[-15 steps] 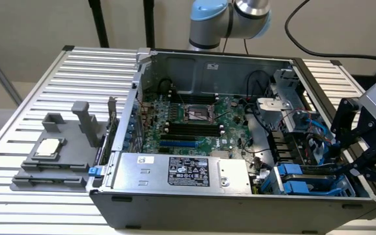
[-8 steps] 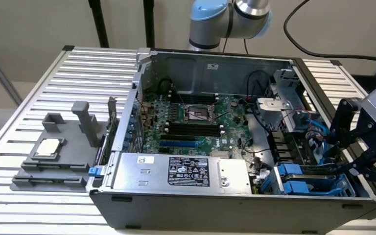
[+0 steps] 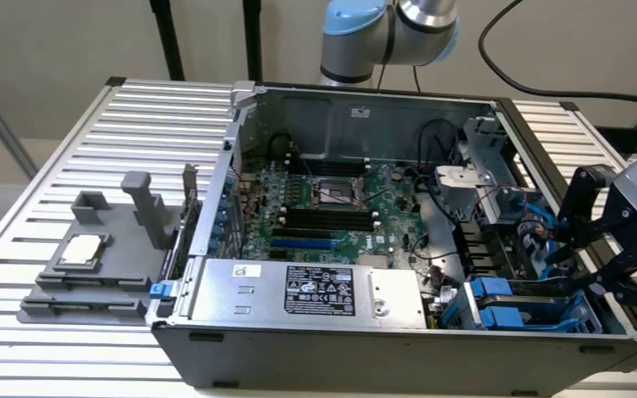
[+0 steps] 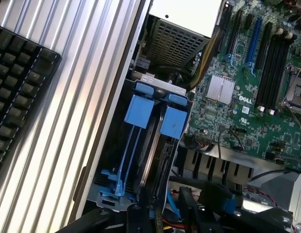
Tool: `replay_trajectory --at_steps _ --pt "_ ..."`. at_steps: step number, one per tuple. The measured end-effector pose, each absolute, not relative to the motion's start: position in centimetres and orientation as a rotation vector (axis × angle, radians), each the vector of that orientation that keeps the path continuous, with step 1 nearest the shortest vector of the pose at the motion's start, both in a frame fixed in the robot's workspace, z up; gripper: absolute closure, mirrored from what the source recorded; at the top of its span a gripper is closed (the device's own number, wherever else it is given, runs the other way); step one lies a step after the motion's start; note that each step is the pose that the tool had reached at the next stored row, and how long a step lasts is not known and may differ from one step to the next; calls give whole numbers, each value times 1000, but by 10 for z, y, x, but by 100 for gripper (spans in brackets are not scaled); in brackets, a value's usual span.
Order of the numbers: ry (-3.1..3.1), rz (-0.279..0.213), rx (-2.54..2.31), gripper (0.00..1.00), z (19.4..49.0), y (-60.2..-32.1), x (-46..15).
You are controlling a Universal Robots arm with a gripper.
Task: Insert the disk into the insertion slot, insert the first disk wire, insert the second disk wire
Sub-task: 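Insert the first disk wire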
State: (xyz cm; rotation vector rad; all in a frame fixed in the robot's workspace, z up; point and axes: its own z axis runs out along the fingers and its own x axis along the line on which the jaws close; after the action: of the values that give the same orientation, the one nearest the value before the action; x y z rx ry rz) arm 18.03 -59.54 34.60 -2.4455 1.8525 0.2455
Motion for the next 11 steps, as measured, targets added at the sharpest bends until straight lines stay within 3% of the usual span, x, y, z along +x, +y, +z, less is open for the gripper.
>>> replay_trajectory --at_steps 7,8,11 --pt "1838 248 -2455 65 346 -597 181" --pt "1836 248 -2457 72 346 -597 182" --pt "1829 249 -2462 72 346 -599 182"
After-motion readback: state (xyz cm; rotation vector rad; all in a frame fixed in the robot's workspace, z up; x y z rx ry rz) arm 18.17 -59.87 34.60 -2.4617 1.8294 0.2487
